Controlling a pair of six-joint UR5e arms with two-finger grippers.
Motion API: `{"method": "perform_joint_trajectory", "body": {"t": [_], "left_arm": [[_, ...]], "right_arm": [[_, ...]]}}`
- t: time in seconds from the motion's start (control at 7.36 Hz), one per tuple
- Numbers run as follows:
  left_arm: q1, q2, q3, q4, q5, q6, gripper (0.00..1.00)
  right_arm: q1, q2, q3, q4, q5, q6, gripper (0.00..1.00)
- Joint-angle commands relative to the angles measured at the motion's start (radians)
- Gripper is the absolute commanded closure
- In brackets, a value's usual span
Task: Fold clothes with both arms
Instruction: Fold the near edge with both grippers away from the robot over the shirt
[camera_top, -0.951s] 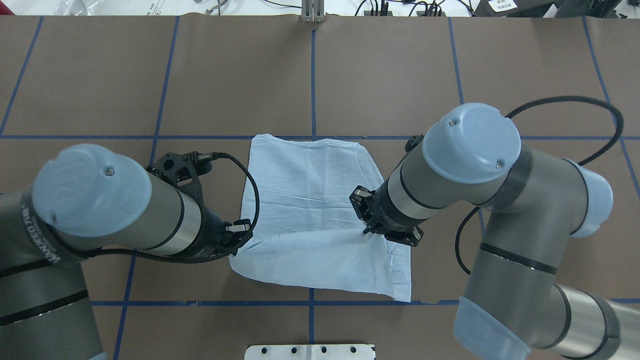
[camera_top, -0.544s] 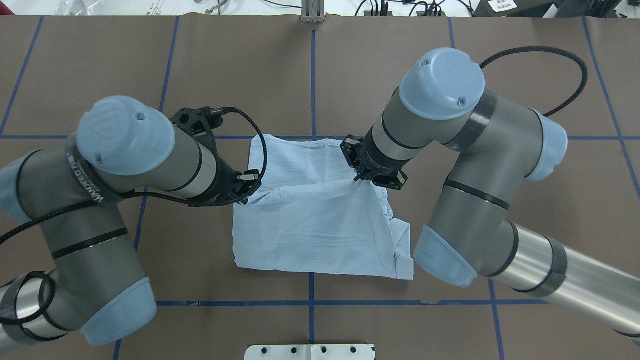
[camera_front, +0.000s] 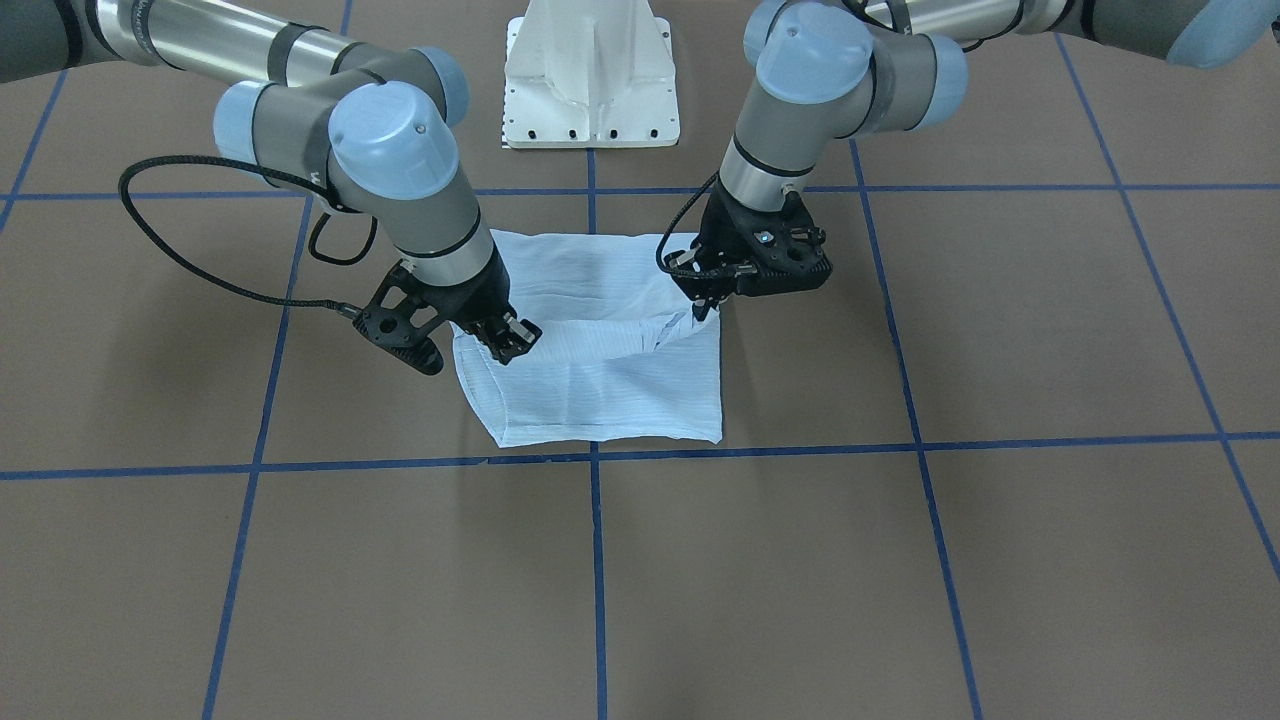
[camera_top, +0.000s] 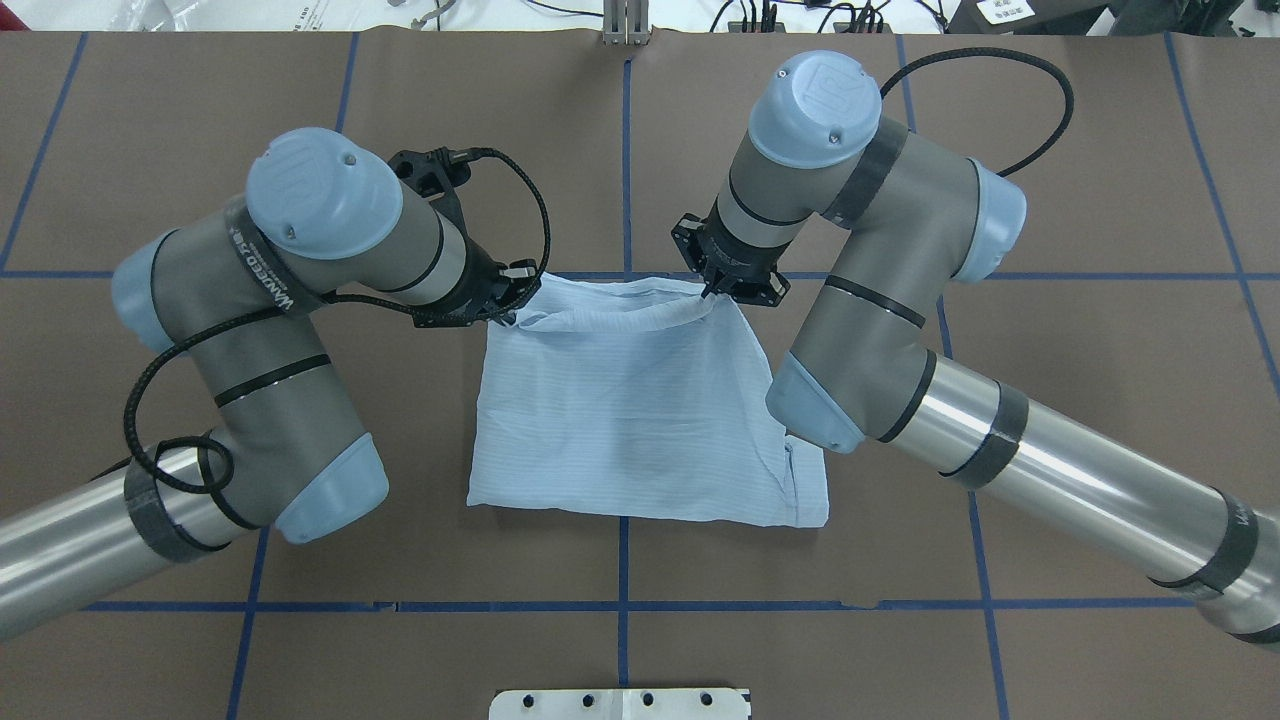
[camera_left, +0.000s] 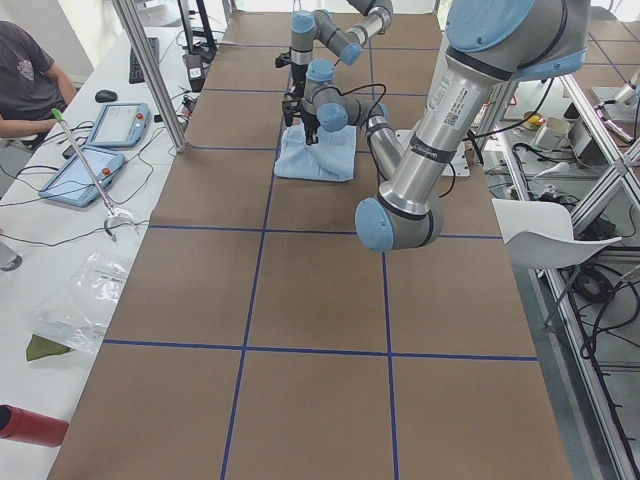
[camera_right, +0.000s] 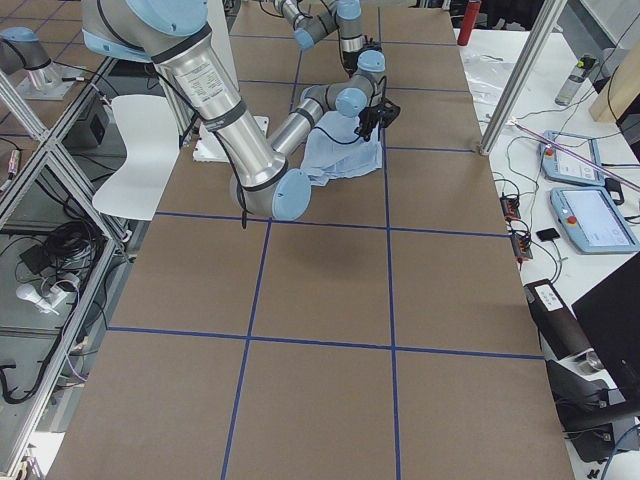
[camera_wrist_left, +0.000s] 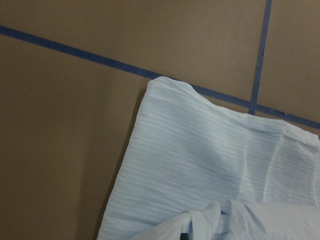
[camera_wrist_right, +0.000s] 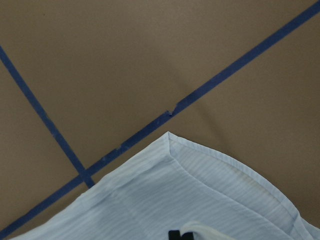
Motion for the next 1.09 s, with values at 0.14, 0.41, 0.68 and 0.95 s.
{"method": "perform_joint_trajectory", "body": {"t": [0.14, 0.41, 0.68, 0.95], "left_arm": [[-0.042, -0.055, 0.22, -0.186, 0.002, 0.036, 1.0], [-0.042, -0.055, 0.262, -0.223, 0.003, 0.032, 0.76], [-0.042, -0.061, 0.263, -0.219, 0.003, 0.023, 0.0], [-0.045, -0.06, 0.261, -0.216, 0.003, 0.024, 0.0]], "right_arm": [[0.004, 0.025, -0.132, 0.094, 0.0, -0.006, 1.0], [0.004, 0.028, -0.145, 0.098, -0.002, -0.007, 0.53], [0.015, 0.028, -0.153, 0.127, 0.0, -0.007, 0.0], [0.039, 0.034, -0.151, 0.127, 0.006, -0.013, 0.0]]}}
